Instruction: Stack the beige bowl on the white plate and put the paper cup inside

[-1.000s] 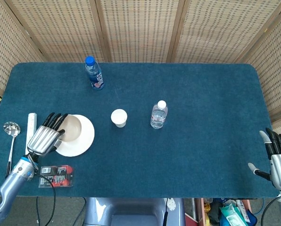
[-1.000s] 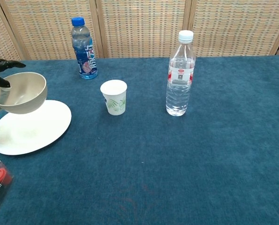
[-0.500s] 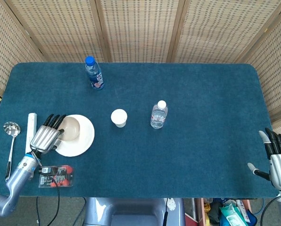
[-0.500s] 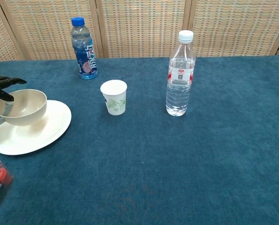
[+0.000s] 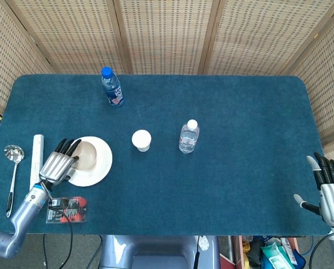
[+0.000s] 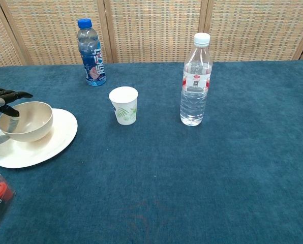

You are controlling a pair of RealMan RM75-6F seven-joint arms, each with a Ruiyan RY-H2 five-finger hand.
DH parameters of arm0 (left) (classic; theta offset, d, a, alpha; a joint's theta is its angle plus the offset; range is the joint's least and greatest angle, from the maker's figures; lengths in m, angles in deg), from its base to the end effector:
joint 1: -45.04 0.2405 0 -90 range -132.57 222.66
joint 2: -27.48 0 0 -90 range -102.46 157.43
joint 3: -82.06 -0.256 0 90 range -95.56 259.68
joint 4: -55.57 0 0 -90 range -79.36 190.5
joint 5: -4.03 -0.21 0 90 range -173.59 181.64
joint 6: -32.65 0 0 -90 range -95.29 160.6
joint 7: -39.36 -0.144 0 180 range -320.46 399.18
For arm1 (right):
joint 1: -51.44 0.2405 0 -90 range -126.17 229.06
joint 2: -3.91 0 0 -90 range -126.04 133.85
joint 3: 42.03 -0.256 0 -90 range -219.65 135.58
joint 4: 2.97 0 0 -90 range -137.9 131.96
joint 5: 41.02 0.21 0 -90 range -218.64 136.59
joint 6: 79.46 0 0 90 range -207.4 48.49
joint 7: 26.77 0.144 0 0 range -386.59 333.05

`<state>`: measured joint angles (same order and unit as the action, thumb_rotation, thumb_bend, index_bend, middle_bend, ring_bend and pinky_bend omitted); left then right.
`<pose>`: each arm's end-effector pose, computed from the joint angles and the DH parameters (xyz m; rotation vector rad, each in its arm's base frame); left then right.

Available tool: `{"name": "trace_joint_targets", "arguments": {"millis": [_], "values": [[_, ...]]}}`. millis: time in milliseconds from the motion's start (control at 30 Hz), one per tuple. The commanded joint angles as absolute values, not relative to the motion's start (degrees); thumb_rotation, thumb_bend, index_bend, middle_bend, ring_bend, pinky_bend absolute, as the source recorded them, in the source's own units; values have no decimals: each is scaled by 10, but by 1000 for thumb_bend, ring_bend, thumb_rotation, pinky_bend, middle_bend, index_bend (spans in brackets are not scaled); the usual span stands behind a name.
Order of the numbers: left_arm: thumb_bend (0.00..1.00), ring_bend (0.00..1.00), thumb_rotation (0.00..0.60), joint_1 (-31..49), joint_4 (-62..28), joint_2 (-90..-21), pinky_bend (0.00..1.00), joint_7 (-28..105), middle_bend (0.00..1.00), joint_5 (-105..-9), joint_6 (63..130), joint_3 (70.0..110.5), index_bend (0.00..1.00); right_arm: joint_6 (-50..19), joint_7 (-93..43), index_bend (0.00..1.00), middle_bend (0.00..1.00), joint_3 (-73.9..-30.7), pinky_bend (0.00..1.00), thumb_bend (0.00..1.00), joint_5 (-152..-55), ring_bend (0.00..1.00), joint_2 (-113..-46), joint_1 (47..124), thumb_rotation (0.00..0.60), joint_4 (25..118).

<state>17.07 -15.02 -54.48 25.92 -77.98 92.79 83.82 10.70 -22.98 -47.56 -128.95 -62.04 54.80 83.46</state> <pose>-0.2900 0.3030 0.0382 -1.8688 -0.6895 -0.6273 -0.3194 -0.1824 0.1751 1.3200 -0.7993 0.9868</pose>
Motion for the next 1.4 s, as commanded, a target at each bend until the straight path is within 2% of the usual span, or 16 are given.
{"name": "trace_joint_targets", "arguments": {"millis": [33, 133, 267, 433, 733, 933, 1167, 1400], "values": [[411, 0, 600, 170, -149, -546, 13, 258, 0, -779, 927, 837, 604, 107, -230, 9, 0, -476, 0, 143, -1289, 0, -620, 548, 600, 835], [393, 0, 600, 170, -152, -547, 0, 258, 0, -774, 922, 837, 469, 106, -231, 9, 0, -475, 0, 143, -1290, 0, -621, 548, 600, 835], [246, 0, 600, 170, -157, -546, 0, 262, 0, -773, 921, 836, 283, 107, -230, 9, 0, -475, 0, 144, -1290, 0, -621, 548, 600, 835], [172, 0, 600, 174, -167, -537, 0, 277, 0, -781, 942, 838, 204, 107, -229, 9, 0, -475, 0, 143, -1290, 0, -620, 548, 600, 834], [159, 0, 600, 177, -246, -468, 0, 273, 0, -801, 986, 851, 193, 105, -231, 9, 0, -474, 0, 143, -1291, 0, -621, 549, 600, 835], [160, 0, 600, 155, -331, -432, 0, 202, 0, -783, 972, 874, 193, 102, -229, 9, 0, -474, 0, 143, -1290, 0, -621, 550, 600, 834], [174, 0, 600, 119, -394, -434, 0, 101, 0, -730, 941, 904, 193, 96, -214, 9, 0, -476, 0, 143, -1284, 0, -620, 552, 600, 829], [184, 0, 600, 79, -411, -462, 0, 29, 0, -668, 913, 928, 215, 90, -194, 9, 0, -478, 0, 144, -1276, 0, -617, 553, 600, 822]]}}
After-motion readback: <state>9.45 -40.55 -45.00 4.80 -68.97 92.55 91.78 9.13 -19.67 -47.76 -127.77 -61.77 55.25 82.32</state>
